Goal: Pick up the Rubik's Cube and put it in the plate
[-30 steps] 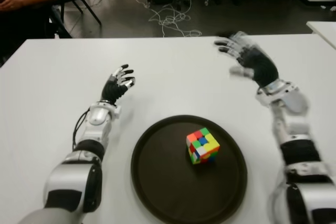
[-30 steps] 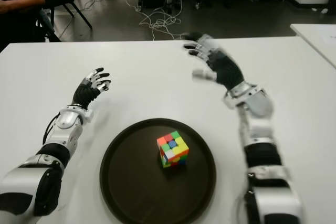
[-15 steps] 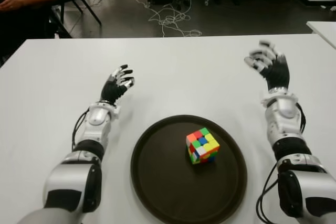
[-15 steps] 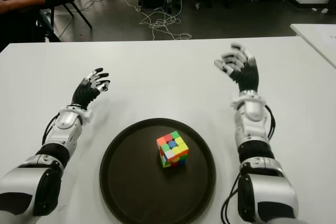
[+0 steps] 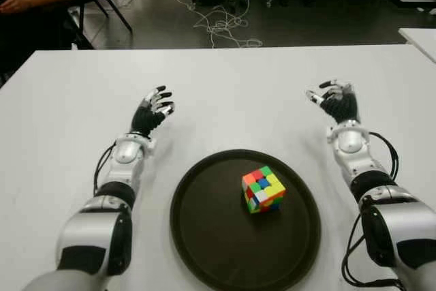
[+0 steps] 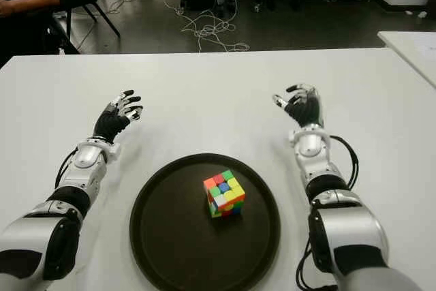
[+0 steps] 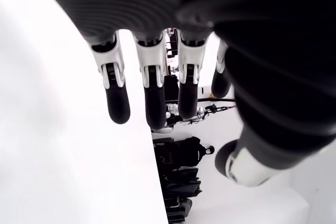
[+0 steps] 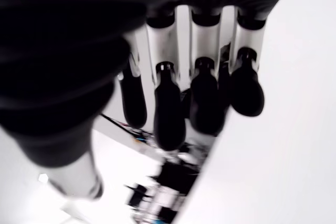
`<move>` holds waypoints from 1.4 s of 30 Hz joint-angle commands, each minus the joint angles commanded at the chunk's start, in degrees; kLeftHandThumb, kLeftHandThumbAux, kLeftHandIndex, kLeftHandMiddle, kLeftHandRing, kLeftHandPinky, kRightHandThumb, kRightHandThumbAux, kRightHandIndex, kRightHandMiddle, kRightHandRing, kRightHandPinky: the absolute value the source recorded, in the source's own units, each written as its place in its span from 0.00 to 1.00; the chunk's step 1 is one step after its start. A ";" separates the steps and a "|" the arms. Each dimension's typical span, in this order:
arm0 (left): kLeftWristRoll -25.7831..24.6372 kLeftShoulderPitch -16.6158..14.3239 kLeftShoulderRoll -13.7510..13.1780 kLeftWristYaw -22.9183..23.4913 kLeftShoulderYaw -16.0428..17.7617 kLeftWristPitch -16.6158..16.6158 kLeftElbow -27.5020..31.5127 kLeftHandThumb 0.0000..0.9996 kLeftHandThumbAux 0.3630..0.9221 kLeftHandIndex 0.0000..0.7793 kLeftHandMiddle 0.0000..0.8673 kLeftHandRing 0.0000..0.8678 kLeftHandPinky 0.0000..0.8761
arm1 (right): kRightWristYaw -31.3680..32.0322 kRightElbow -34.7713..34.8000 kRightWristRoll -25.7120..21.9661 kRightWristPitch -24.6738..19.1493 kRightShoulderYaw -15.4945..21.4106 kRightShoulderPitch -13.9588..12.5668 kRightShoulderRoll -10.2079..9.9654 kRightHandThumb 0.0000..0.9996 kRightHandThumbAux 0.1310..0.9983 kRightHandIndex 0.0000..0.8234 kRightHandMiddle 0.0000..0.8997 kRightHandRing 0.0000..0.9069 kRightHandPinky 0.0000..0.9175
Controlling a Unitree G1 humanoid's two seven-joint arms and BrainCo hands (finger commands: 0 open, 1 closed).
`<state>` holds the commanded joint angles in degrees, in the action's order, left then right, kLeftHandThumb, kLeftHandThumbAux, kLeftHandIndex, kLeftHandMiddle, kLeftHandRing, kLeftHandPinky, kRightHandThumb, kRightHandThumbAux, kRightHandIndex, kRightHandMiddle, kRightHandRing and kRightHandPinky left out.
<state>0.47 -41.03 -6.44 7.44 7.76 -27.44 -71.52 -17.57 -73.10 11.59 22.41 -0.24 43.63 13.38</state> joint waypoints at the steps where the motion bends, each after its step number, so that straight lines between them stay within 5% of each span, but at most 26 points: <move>1: -0.01 0.01 0.00 0.01 0.02 -0.02 0.01 0.22 0.69 0.15 0.22 0.24 0.27 | 0.32 -0.01 0.07 0.20 -0.07 -0.02 0.05 0.22 0.72 0.38 0.40 0.41 0.34; 4: -0.02 0.06 -0.01 0.03 0.04 -0.10 0.07 0.22 0.70 0.15 0.22 0.24 0.27 | 2.43 0.14 0.03 1.36 -0.22 -0.32 0.49 0.06 0.73 0.29 0.32 0.30 0.21; 10: -0.05 0.17 0.07 0.31 0.03 -0.35 0.20 0.22 0.69 0.15 0.22 0.25 0.27 | 5.19 0.41 -0.65 4.20 0.21 -0.97 0.88 0.01 0.75 0.24 0.28 0.24 0.13; 23: 0.07 0.17 0.08 0.54 -0.12 -0.18 0.23 0.23 0.66 0.15 0.22 0.25 0.28 | 7.11 1.66 -2.06 10.63 1.73 -2.26 0.60 0.00 0.75 0.21 0.27 0.25 0.19; 30: 0.02 0.21 0.12 0.50 -0.05 -0.33 0.27 0.23 0.64 0.15 0.22 0.24 0.28 | 7.44 4.38 -4.23 15.16 3.35 -4.97 -0.74 0.00 0.76 0.21 0.28 0.26 0.23; 36: 0.05 0.20 0.03 0.25 -0.02 -0.40 0.33 0.23 0.64 0.16 0.23 0.26 0.29 | 7.16 9.74 -6.55 19.39 4.72 -11.23 -2.91 0.00 0.76 0.21 0.29 0.27 0.23; 42: -0.22 0.42 0.19 0.62 0.14 -0.50 0.42 0.23 0.63 0.16 0.23 0.26 0.29 | 7.17 9.98 -8.85 16.61 6.74 -12.49 -4.27 0.00 0.78 0.21 0.28 0.26 0.22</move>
<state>0.25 -40.61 -6.25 8.06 7.89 -27.94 -71.10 -10.40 -63.12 2.73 39.02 6.50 31.14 9.11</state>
